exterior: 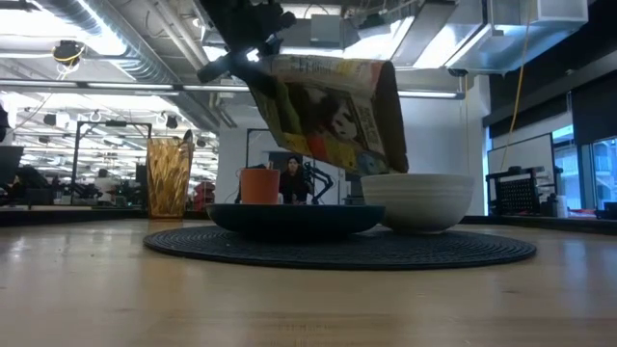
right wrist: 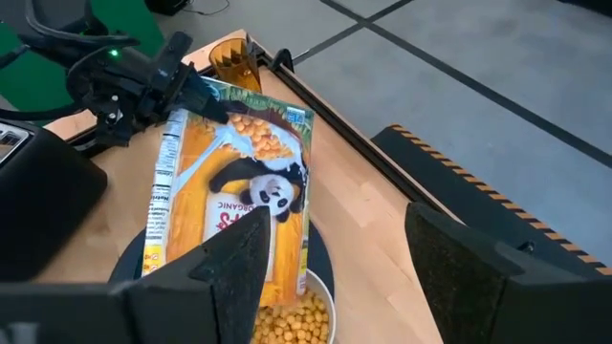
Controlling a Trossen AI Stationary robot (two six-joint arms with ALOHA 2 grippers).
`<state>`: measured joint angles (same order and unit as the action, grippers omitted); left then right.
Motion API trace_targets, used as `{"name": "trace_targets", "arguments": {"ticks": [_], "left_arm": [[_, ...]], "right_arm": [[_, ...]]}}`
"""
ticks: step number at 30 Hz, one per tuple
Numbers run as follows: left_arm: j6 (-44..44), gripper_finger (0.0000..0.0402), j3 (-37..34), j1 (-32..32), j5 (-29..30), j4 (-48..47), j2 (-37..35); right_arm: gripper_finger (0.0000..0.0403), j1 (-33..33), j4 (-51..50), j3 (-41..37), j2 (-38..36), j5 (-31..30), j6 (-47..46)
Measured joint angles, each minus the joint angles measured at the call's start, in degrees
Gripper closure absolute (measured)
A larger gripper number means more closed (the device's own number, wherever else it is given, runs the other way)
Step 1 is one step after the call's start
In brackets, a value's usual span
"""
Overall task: Arrange a breakfast setting
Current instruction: Pour the cereals from the cereal box into the white bowl
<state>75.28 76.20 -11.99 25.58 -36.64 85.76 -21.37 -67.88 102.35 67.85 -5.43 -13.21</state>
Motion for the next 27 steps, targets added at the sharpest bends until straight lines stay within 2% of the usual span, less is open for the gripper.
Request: {"name": "trace_targets", "arguments": {"ticks": [4,12,21,27], "left_arm": [[-1.89,0.0280,0.00,-1.07,-0.40,-0.10,-0.28],[-5.98,0.0280,0.00,-2.96,-5.90,-0.72,-3.46],[-9.56,0.0281,0.00,-3.49,-10.01,-7.31,-4.09],[-13.70,0.0281,0.00,-3.61,-11.59,-7.87,-4.09]], "right_arm": [[0.0171,0.00,0.02,0.00,0.00,-0.03,-0.01],[0.0171,-0.01,0.18,0.00,0.00,-0.08,-0.03],[0.0171,0.00,0.42,0.00,0.00,-0.11,-0.03],[0.0171,-0.02,0.46,0.00,0.00,-0.11,-0.10]]}}
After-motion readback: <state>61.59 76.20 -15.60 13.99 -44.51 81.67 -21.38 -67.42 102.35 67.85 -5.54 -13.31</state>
